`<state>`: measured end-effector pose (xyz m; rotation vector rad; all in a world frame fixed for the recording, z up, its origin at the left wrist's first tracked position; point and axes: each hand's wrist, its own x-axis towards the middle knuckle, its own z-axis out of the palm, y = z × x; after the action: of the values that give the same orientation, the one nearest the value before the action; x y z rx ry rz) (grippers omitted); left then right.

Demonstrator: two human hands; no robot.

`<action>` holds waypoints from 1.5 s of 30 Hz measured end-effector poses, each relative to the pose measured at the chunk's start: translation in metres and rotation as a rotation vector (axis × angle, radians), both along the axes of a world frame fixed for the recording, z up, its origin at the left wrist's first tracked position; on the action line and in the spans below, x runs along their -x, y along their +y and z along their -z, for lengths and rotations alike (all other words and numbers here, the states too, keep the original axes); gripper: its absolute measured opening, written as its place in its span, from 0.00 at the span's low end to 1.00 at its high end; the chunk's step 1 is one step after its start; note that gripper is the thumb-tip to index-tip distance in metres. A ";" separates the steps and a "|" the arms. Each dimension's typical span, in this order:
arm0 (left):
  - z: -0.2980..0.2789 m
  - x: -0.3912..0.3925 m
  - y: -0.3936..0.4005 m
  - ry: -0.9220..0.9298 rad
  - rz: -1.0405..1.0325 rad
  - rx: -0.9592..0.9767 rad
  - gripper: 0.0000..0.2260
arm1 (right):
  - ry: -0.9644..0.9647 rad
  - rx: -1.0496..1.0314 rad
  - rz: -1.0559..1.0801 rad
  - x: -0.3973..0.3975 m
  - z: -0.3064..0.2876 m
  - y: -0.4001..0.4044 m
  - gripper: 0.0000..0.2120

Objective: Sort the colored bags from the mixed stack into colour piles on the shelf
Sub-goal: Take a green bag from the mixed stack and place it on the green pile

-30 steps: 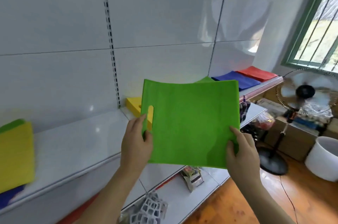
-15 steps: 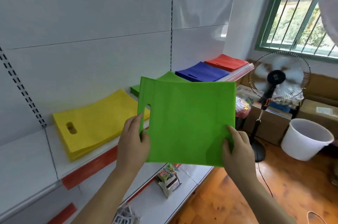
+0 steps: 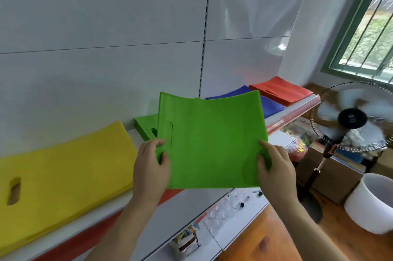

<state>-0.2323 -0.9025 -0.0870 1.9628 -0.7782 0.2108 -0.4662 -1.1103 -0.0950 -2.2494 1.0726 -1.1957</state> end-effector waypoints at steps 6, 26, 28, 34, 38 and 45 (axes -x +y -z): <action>0.008 -0.015 -0.034 -0.059 -0.154 -0.070 0.18 | -0.009 -0.033 -0.188 -0.063 0.010 -0.082 0.19; 0.027 -0.033 -0.089 0.089 -0.504 -0.730 0.33 | 0.490 -0.054 -0.549 -0.187 0.034 -0.182 0.28; 0.029 -0.032 -0.090 0.111 -0.498 -0.757 0.36 | 0.538 -0.039 -0.548 -0.190 0.034 -0.184 0.30; 0.027 -0.037 -0.093 0.136 -0.488 -0.784 0.35 | 0.698 0.075 -0.552 -0.197 0.034 -0.185 0.30; 0.028 -0.037 -0.095 0.160 -0.491 -0.781 0.34 | 0.754 0.102 -0.556 -0.197 0.033 -0.183 0.30; 0.018 -0.032 -0.097 0.124 -0.541 -0.774 0.33 | 0.763 0.085 -0.576 -0.194 0.028 -0.183 0.41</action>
<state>-0.2005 -0.9993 -0.1050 2.8713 -0.2254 0.1063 -0.2725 -1.2930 -0.1231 -2.8728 0.4941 -0.1382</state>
